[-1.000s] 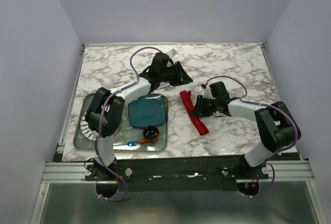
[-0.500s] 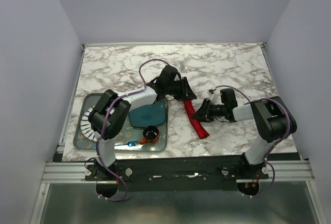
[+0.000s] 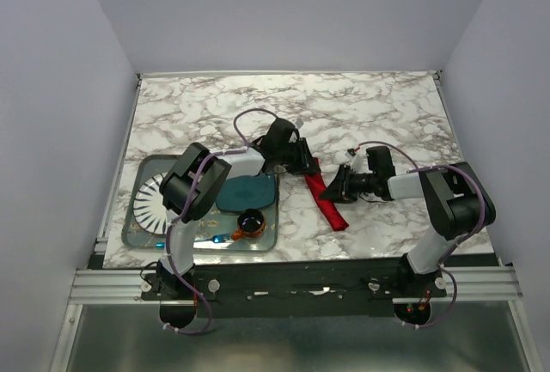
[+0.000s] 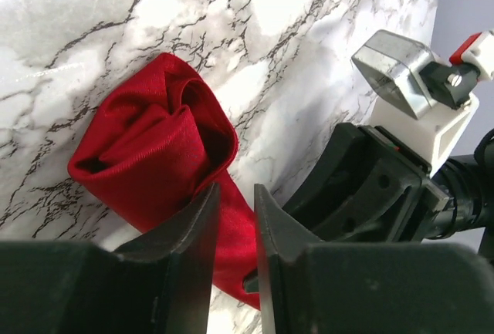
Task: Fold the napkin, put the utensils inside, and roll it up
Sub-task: Roll the napkin with the utensil
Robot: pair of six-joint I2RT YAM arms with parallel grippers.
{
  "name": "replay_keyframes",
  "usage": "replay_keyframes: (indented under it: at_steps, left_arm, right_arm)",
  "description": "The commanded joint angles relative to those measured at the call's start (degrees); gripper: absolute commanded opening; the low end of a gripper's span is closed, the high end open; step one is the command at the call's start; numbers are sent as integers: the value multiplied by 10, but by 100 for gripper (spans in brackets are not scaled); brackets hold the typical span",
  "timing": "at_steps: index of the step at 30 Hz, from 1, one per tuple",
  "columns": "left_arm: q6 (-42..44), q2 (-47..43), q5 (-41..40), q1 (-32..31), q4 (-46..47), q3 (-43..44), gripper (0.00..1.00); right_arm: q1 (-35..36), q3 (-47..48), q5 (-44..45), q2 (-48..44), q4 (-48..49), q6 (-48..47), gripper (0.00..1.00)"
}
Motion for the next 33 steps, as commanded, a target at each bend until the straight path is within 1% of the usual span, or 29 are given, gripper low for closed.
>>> replay_keyframes:
  at_steps: [1,4,9,12,14,17,20,24,26,30,33]
  left_arm:
    - [-7,18,-8,5,23,27,31]
    - [-28,21,5,11,44,20,28]
    - [-31,-2,8,13,49,25,25]
    - [-36,16,14,15,44,43,24]
    - [-56,42,29,19,58,43,22]
    - [-61,71,39,19,65,53,21]
    - [-54,81,32,19,41,60,22]
    - [-4,75,-29,23,-60,89,24]
    - [16,70,-57,25,-70,91,24]
    - [73,59,-102,30,-136,138,25]
    - [105,42,-118,29,-171,171,26]
  right_arm:
    - [-2,-1,42,11,-48,-33,30]
    - [-1,0,48,15,-48,-34,30]
    - [2,2,52,16,-51,-35,29]
    - [4,6,53,17,-51,-33,29]
    - [6,7,57,14,-54,-32,30]
    - [10,9,64,9,-63,-36,30]
    - [10,9,66,11,-67,-39,30]
    - [13,7,74,7,-67,-39,30]
    - [16,1,88,-2,-69,-39,30]
    - [18,-3,121,-27,-86,-48,32]
    - [21,-1,133,-37,-93,-50,34]
